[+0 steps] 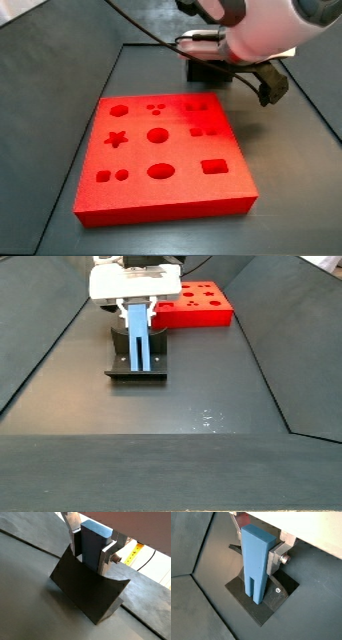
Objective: Pick up the double-square object. Move up. Rotate the double-square object. Place the double-square object on the fixture. Regrasp the double-square object. Move to above the board. Insert the double-square object.
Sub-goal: Move to above the board.
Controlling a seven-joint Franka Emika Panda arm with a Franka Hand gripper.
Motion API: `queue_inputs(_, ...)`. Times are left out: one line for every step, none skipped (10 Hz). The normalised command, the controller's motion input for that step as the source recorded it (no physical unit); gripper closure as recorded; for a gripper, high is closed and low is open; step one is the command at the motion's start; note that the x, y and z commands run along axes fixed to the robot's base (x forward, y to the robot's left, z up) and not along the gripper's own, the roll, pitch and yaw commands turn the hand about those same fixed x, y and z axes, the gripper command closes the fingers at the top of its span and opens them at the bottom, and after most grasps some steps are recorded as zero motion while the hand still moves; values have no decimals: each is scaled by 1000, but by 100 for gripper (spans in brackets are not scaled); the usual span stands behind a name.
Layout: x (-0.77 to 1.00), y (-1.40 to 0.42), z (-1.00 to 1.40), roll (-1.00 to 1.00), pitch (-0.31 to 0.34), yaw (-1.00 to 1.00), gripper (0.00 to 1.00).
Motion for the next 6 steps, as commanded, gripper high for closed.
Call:
queue_inputs(29,-67,1000,-266,52,-272,100)
queue_inputs(21,-60,1000,-251,75,-235,100)
queue_inputs(12,-52,1000,-216,109,-158,100)
queue_inputs(10,-51,1000,-198,124,-123,100)
queue_inputs(5,-45,1000,-143,154,-51,100)
queue_inputs(1,-42,1000,-106,165,-11,100)
